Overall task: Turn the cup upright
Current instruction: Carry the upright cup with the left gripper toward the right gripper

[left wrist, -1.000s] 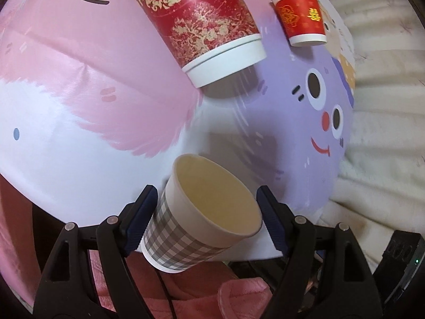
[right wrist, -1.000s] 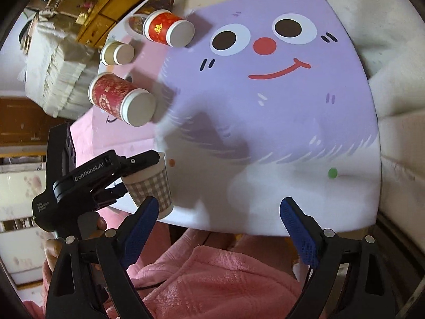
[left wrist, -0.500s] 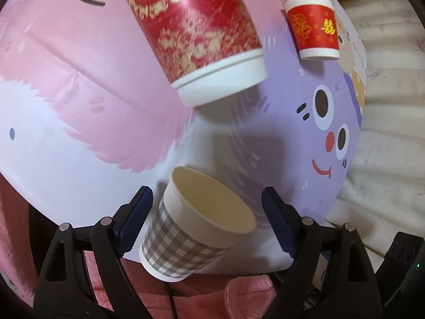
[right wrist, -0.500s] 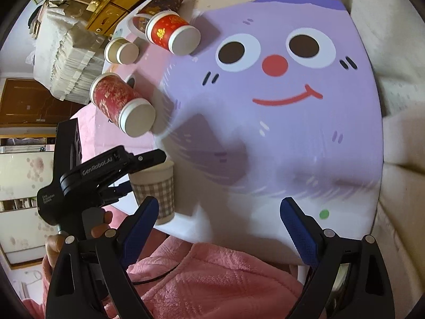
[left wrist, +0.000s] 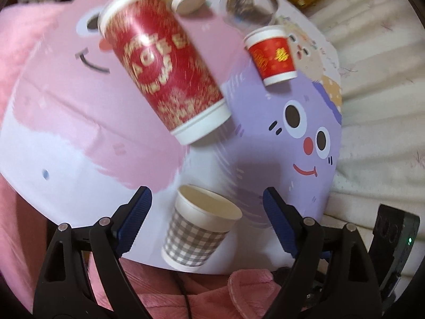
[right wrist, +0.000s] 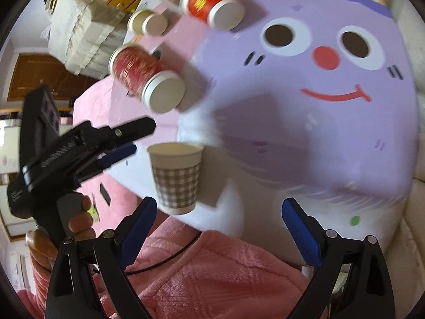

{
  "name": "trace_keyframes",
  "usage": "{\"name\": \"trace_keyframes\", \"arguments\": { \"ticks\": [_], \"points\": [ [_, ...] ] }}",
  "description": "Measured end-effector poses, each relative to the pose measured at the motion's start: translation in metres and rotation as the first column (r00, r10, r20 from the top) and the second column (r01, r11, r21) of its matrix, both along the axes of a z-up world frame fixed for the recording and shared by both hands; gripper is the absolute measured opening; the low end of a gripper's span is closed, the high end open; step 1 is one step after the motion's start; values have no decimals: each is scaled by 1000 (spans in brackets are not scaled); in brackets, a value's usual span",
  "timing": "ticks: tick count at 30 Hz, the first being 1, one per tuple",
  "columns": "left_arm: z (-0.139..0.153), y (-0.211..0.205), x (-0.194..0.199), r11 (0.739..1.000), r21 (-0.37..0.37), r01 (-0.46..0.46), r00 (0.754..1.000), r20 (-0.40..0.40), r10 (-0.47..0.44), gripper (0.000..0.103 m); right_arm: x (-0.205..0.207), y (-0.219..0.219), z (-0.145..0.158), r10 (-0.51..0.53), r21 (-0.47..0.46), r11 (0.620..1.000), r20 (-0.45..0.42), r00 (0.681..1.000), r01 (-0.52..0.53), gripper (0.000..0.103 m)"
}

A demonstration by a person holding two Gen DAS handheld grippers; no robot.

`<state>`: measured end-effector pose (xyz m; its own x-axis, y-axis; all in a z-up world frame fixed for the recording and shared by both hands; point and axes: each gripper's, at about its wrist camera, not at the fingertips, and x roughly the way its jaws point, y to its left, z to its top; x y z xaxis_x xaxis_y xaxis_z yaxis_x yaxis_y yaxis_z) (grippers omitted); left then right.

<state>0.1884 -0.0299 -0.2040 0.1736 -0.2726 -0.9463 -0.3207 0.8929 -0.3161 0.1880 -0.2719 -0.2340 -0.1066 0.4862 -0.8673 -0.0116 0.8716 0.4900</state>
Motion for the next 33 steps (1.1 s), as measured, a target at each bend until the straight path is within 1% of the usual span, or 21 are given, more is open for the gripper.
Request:
{"name": "trace_keyframes", "arguments": {
  "ticks": [4,8,11,12,15,17,19,21,25,27,31,33],
  "points": [
    [19,12,-9,999,37,29,997,73,-32,84,-5,15,-3,13,23,1000,-12,1000,-13,96],
    [38,25,-20,996,82,43,987,148,-55,84,-4,23,-4,-33,30,999,-17,999,34,96],
    [52,38,-30,993,109,47,974,215,-70,84,-5,28,-2,-75,-8,997,19,997,75,96],
    [58,42,-34,990,130,50,967,243,-81,84,-6,28,-1,-85,-17,996,34,996,86,96],
    [66,51,-42,982,180,61,952,284,-111,84,-9,37,0,-127,-12,992,78,989,128,96],
    [69,61,-47,978,196,73,949,289,-129,84,-11,41,0,-161,-7,987,102,982,162,96],
    [67,71,-51,979,188,84,949,285,-136,84,-13,48,1,-187,-8,982,130,974,190,96],
    [64,81,-55,979,183,91,952,272,-139,84,-17,58,4,-209,-3,977,166,964,212,96],
    [55,105,-62,978,179,110,960,235,-151,84,-23,78,7,-243,-23,967,227,943,255,96],
    [50,115,-64,976,177,129,962,214,-166,84,-27,91,8,-239,-66,962,263,934,265,96],
    [44,132,-66,971,173,167,962,189,-199,84,-33,115,1,-197,-148,957,297,934,249,96],
    [41,140,-67,964,181,197,957,177,-228,84,-36,127,-3,-193,-179,950,311,931,257,96]
  ]
}}
